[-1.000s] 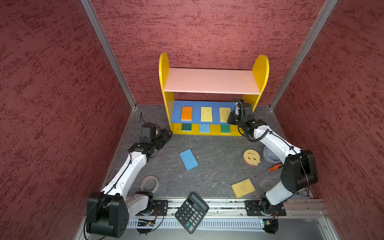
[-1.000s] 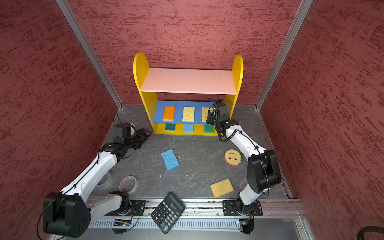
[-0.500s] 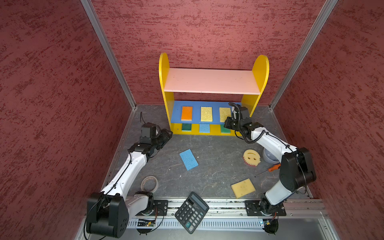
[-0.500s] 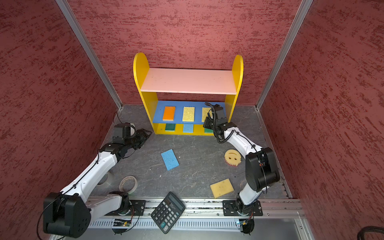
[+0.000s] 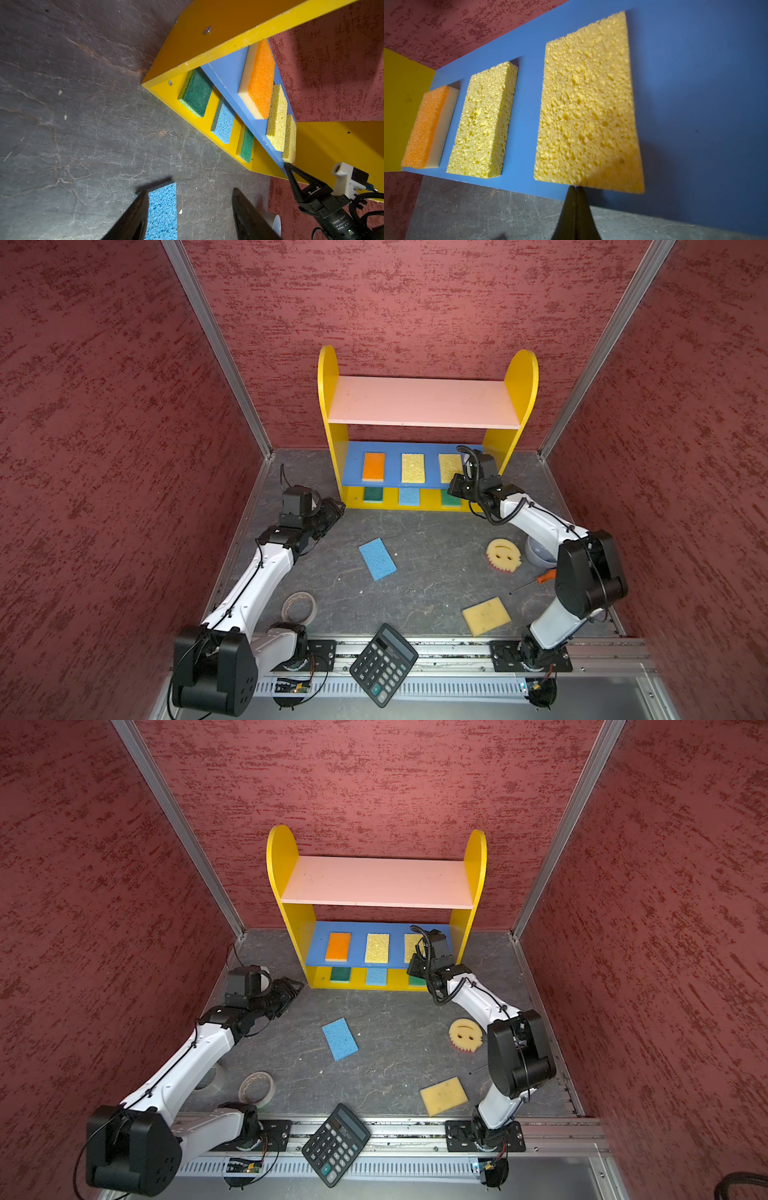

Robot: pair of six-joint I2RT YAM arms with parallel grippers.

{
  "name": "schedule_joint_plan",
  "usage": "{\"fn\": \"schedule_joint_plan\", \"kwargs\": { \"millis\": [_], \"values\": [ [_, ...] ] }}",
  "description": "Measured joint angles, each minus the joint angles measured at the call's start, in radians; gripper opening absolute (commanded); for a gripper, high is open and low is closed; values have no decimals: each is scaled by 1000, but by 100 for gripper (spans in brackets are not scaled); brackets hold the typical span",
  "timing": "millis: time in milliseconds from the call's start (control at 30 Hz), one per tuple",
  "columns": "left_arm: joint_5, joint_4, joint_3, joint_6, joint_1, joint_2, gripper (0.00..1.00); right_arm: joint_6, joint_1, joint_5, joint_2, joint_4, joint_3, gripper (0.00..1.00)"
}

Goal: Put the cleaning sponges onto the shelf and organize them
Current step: 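Move the right gripper to the blue sponge on the table and grasp it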

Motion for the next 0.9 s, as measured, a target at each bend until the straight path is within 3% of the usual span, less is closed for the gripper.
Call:
{"fn": "schedule_joint_plan", "kwargs": {
  "millis": [267, 467, 600, 667, 733, 900],
  "values": [
    [0, 0, 0, 0, 0, 1, 63, 1, -5, -9, -3, 1, -3, 0],
    [-1, 0, 0, 0, 0, 1, 63, -10, 32, -35, -69, 11, -93, 2],
    [-4, -5, 0, 1, 0, 0, 64, -51, 157, 11, -103, -6, -140, 15],
    [-5, -12, 0, 1, 3, 0, 63, -72, 258, 42, -107, -11, -163, 30],
    [-7, -20, 0, 1, 6, -2, 63, -85, 344, 53, -99, -17, -179, 37],
    [-10, -33, 0, 1, 10, -18, 63, -69, 526, 11, -13, -19, -188, 44]
  ]
}}
